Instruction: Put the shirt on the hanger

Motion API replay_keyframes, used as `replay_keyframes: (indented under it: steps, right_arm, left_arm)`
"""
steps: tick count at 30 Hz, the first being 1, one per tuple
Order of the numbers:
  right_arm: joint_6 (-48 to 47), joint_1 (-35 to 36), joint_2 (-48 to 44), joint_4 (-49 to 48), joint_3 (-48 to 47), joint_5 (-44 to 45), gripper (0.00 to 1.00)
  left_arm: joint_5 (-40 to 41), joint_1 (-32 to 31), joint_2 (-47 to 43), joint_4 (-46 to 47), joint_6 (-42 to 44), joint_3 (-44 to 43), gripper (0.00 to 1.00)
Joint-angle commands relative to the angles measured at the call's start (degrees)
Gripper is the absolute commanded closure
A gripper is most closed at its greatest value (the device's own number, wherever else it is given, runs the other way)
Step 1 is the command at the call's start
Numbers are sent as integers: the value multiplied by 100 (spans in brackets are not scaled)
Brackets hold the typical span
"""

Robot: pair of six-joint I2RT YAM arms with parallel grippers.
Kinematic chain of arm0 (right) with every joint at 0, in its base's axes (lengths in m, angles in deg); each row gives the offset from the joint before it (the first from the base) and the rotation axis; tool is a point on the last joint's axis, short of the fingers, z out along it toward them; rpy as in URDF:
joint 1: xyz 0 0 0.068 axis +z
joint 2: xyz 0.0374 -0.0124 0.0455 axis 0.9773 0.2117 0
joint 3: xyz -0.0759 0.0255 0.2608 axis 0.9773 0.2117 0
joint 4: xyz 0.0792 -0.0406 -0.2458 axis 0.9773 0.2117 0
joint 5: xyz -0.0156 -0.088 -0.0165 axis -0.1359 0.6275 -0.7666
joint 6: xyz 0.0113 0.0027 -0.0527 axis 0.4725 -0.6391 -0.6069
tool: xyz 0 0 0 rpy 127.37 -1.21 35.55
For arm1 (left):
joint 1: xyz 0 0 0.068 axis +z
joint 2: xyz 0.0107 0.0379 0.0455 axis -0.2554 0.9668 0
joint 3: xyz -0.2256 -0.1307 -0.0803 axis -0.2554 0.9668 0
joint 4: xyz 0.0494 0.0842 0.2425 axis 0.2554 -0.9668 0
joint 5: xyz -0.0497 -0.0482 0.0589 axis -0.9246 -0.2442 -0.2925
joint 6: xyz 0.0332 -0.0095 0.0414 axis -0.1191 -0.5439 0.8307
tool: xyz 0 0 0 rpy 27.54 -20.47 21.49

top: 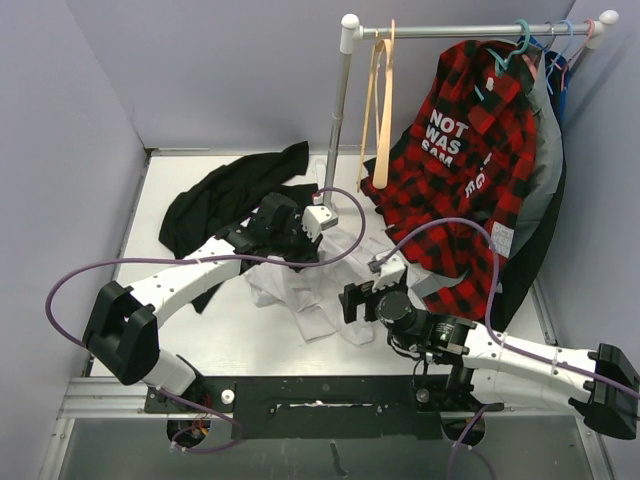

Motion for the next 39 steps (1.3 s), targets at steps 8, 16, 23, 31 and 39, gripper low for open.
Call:
replay_keyframes:
  steps: [8,16,23,31,39]
  right_arm:
    - [-3677,-2948,133,-1766,-347,-5125,6]
    - [-3385,-3168,1267,-2620,-654,-6693,10]
    - [-3234,-3148,1844,-3322,-477,-6635,11]
    - [-3044,-3223,2483,-3919,-306,-6997,50]
    - [-3065,-3354,2194,-4016,187,-6944,100]
  left_arm:
    - [-26,53,-198,254,318,-105,100]
    - [-98,51,-310,159,461,-114,100]
    - [-221,31,-406,128,476,-83,100]
    - [-493,35,-479,19,491,-102,100]
    - [-1377,146,-376,-1158,1272,-678,45]
